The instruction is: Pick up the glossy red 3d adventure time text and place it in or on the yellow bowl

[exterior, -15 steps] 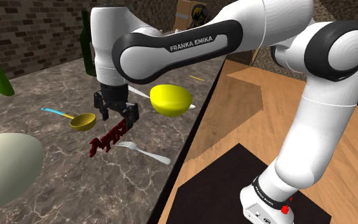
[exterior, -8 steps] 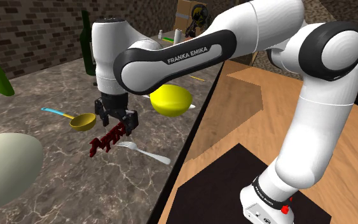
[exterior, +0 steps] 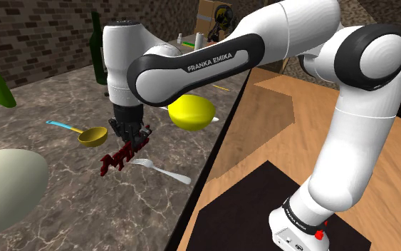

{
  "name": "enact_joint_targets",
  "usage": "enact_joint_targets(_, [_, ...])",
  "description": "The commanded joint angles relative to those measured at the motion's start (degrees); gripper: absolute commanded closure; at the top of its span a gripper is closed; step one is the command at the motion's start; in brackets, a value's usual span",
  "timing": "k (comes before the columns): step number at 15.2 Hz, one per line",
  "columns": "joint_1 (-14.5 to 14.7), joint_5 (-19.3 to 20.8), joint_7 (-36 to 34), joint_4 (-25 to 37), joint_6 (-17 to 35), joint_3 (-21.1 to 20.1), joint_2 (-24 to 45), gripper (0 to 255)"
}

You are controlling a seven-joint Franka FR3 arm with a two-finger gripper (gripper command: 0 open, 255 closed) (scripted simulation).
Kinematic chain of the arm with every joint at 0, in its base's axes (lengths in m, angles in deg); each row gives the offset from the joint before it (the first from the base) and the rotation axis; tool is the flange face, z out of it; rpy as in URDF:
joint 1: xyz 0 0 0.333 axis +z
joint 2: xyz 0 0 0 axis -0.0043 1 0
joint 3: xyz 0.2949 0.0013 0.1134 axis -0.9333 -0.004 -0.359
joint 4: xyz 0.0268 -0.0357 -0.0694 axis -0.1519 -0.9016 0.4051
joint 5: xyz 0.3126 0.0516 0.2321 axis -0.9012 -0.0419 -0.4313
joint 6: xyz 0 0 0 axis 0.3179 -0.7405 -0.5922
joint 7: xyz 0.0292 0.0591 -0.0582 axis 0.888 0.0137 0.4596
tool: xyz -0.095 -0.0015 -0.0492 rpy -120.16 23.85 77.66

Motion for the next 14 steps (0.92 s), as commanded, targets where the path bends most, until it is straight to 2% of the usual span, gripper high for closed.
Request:
enact_joint_targets(1, [0.0,0.0,0.0,0.0,0.0,0.0,0.0,255])
enact_joint_targets(7, [0.0,0.0,0.0,0.0,0.0,0.0,0.0,255])
enact_joint_targets(14, [-0.5,-1.7,1.0,3.4,-4.7,-0.8,-1.8,255])
